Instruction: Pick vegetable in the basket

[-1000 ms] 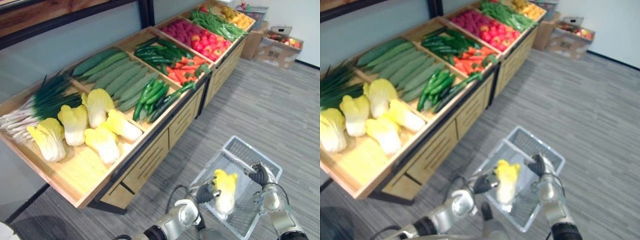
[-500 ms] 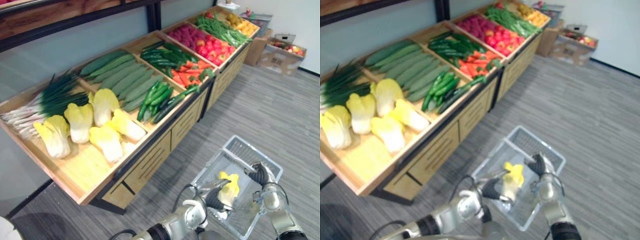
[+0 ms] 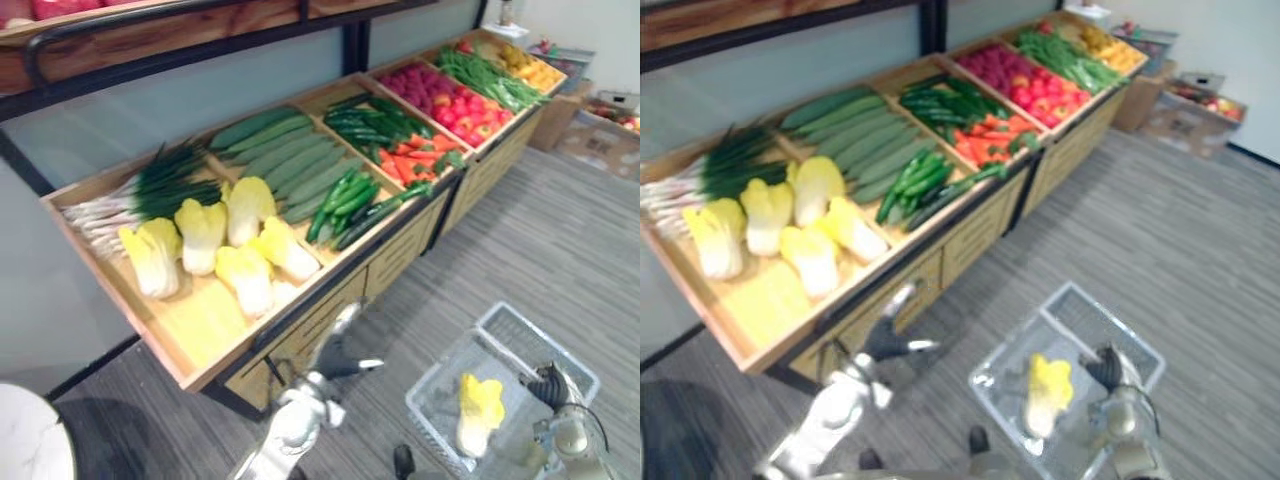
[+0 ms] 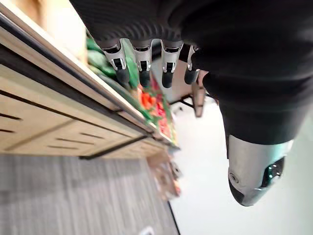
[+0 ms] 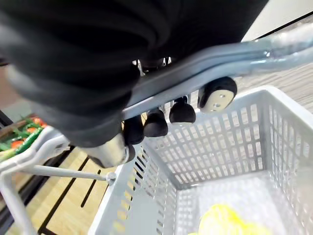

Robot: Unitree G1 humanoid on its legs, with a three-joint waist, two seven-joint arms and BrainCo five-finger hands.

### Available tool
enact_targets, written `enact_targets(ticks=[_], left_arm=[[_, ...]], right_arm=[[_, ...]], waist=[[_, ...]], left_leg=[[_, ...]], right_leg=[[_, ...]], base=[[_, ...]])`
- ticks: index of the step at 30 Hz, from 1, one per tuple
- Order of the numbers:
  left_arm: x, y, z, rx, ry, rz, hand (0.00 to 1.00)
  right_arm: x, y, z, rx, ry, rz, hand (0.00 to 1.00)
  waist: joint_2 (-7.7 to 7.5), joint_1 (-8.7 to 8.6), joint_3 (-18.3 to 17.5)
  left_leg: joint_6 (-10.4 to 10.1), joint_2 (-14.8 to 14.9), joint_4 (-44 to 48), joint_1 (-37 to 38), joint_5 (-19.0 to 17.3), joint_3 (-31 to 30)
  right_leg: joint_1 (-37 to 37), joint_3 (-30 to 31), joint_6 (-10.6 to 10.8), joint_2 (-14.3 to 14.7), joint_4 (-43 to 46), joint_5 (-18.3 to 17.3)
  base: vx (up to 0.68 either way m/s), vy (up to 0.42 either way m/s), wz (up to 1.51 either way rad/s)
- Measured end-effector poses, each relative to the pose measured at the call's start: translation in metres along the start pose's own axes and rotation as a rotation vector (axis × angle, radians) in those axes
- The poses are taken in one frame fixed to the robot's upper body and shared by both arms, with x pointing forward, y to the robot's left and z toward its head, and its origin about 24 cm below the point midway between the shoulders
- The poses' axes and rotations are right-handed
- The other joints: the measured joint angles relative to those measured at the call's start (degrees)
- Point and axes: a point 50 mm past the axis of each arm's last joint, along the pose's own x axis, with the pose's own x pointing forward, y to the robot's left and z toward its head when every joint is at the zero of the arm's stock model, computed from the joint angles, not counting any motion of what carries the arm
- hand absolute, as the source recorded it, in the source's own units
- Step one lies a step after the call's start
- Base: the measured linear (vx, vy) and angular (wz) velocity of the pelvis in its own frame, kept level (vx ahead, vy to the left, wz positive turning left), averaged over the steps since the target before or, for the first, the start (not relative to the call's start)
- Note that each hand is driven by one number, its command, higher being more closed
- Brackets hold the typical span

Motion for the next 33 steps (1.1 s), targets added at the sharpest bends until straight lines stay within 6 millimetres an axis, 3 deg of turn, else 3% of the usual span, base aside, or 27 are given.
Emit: enact_targets(ticks=[5, 7, 8, 9, 12, 14, 16, 18, 23, 25, 28, 31, 33], left_arm=[[-0.04, 0.007, -0.05, 0.043, 0.235, -0.022, 0.0], [-0.067, 0.008, -0.096, 0.123, 0.453, -0.056, 0.0], [-0.074, 0.01, -0.106, 0.145, 0.506, -0.065, 0.0], [-0.121, 0.007, -0.147, 0.244, 0.775, -0.168, 0.0], [-0.138, -0.001, -0.154, 0.239, 0.847, -0.212, 0.0], [-0.155, -0.002, -0.172, 0.111, 1.037, -0.071, 0.0], [-0.187, 0.001, -0.186, -0.017, 1.298, 0.113, 0.0], [-0.202, 0.001, -0.188, -0.057, 1.386, 0.157, 0.0], [-0.211, -0.005, -0.188, -0.093, 1.444, 0.192, 0.0], [-0.205, -0.008, -0.187, -0.126, 1.429, 0.209, 0.0], [-0.185, 0.002, -0.189, -0.11, 1.371, 0.235, 0.0], [-0.17, 0.011, -0.189, -0.073, 1.327, 0.235, 0.0], [-0.154, 0.019, -0.189, -0.055, 1.28, 0.246, 0.0]], right_arm=[[-0.007, -0.002, -0.016, -0.002, 0.046, 0.008, 1.0], [-0.008, -0.001, -0.017, 0.001, 0.041, 0.014, 1.0], [-0.008, -0.001, -0.016, 0.002, 0.036, 0.014, 1.0], [-0.008, -0.001, -0.013, 0.01, 0.008, 0.022, 1.0], [-0.008, 0.0, -0.013, 0.01, 0.008, 0.038, 1.0], [-0.009, 0.003, -0.013, 0.019, 0.011, 0.046, 1.0], [-0.009, 0.006, -0.014, 0.026, 0.021, 0.064, 1.0], [-0.01, 0.006, -0.016, 0.039, 0.038, 0.057, 1.0], [-0.013, 0.013, -0.025, 0.068, 0.1, 0.082, 1.0], [-0.016, 0.014, -0.029, 0.1, 0.131, 0.065, 1.0], [-0.025, 0.015, -0.039, 0.134, 0.179, 0.046, 1.0], [-0.024, 0.012, -0.027, 0.157, 0.132, 0.014, 1.0], [-0.019, 0.014, -0.014, 0.163, 0.085, 0.017, 1.0]], waist=[[0.66, 1.42, 0.0], [1.14, 1.48, -0.3], [1.2, 1.49, -0.3], [1.21, 1.76, -0.3], [1.28, 2.14, -0.3], [1.32, 2.81, -0.4], [1.24, 2.83, -0.3], [1.3, 2.82, -0.4], [0.92, 3.01, -0.1], [0.57, 2.83, 0.1], [-0.38, 2.8, 0.8], [-0.4, 2.07, 1.2], [1.03, 1.5, 3.3]], left_leg=[[0.5, -1.4, 0.0, 0.1, -0.4, -1.2], [1.0, -1.9, 0.0, 0.1, -0.6, -1.6], [1.0, -2.0, 0.0, 0.1, -0.7, -1.6], [1.4, -2.5, 0.0, 0.2, -1.0, -1.6], [1.7, -2.9, 0.0, 0.5, -1.3, -1.6], [1.7, -3.0, 0.0, 1.1, -1.8, -1.3], [1.5, -3.0, 0.0, 2.0, -2.2, -1.2], [1.4, -3.0, 0.0, 2.2, -2.3, -1.2], [1.5, -2.7, 0.4, 3.8, -3.0, -1.1], [1.3, -2.7, 0.5, 4.5, -3.7, -0.9], [2.0, -2.3, 8.4, 1.7, -8.1, -0.3], [2.1, 1.2, 20.2, -4.8, -14.9, 3.5], [3.4, 5.3, 25.4, -6.5, -17.3, 6.7]], right_leg=[[1.2, -1.4, 0.2, -1.5, -0.6, -0.7], [1.4, -1.8, 0.5, -2.0, -0.6, -1.1], [1.4, -1.8, 0.5, -2.1, -0.6, -1.1], [1.8, -1.9, 0.5, -2.7, -1.4, -1.1], [2.3, -2.1, 0.6, -3.0, -1.6, -1.1], [2.8, -1.9, 0.6, -3.1, -1.6, -1.4], [3.6, -1.9, 0.2, -3.0, -1.6, -1.6], [3.7, -2.0, 0.1, -2.8, -1.6, -1.6], [5.3, -2.1, -0.2, -2.4, -1.4, -2.3], [5.2, -2.0, -0.1, -2.6, 0.0, -3.3], [4.2, -1.2, 0.5, -3.3, 2.7, -4.1], [-0.1, 2.3, 2.3, -2.4, 4.2, -2.2], [-4.1, 1.0, 0.8, 1.4, 6.8, 3.9]], base=[[0.02, 0.029, 0.17], [0.02, 0.033, 0.12], [0.06, 0.043, 0.06], [0.07, 0.03, 0.04], [0.07, 0.015, 0.02], [0.06, 0.003, -0.07], [0.06, -0.011, -0.04], [0.04, -0.013, -0.02], [0.05, -0.028, -0.01], [0.02, -0.006, -0.02], [0.0, 0.021, -0.15], [-0.04, 0.032, -0.7], [-0.13, 0.098, -1.29]])
